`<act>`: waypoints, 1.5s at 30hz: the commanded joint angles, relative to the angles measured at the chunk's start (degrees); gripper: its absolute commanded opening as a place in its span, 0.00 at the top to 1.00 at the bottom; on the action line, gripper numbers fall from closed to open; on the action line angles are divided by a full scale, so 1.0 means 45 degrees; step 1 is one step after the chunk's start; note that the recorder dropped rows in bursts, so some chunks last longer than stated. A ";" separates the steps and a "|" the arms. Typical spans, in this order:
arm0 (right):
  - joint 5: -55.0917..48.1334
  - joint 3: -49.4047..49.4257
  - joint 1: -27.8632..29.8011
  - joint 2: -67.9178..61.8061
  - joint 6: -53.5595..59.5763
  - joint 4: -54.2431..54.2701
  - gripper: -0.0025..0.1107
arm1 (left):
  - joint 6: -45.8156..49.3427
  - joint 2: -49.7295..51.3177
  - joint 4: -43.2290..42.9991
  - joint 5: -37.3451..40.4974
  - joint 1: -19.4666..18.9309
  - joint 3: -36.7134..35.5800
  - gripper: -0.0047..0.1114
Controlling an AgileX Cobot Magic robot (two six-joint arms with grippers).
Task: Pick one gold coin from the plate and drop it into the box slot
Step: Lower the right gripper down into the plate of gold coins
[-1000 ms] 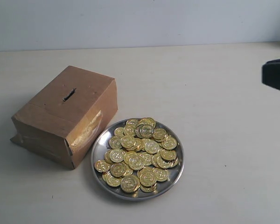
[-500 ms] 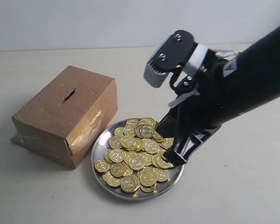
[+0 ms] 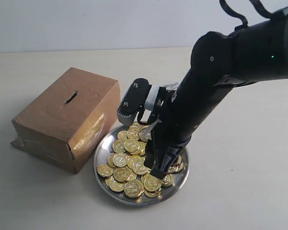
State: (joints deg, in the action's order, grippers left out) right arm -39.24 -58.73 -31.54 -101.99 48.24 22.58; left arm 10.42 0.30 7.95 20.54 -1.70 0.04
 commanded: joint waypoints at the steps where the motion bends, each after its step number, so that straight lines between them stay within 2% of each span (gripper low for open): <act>1: 0.0173 -0.0125 -0.0211 -0.0421 0.0180 -0.0758 0.52 | -0.0026 -0.0067 0.0087 -0.0171 -0.0001 -0.0010 0.96; 8: 0.1333 -0.0125 -0.1123 -0.0627 0.0326 -0.1850 0.52 | -0.0026 -0.0067 0.0087 -0.0171 -0.0001 -0.0010 0.96; 18: 0.1641 -0.1117 -0.1123 -0.1108 -0.1661 -0.1963 0.52 | -0.0026 -0.0067 0.0087 -0.0123 -0.0001 -0.0010 0.96; 24: 0.0837 -0.1167 -0.1123 -0.1560 -0.1688 -0.2025 0.52 | -0.0026 -0.0067 0.0087 -0.0123 -0.0001 -0.0010 0.96; 45: 0.1511 -0.1167 -0.1123 -0.2222 -0.1721 -0.2057 0.52 | -0.0026 -0.0067 0.0087 -0.0123 -0.0001 -0.0010 0.96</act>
State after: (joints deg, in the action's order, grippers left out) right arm -33.73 -63.53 -36.62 -111.95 40.86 13.55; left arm 10.42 0.30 7.95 20.54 -1.70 0.04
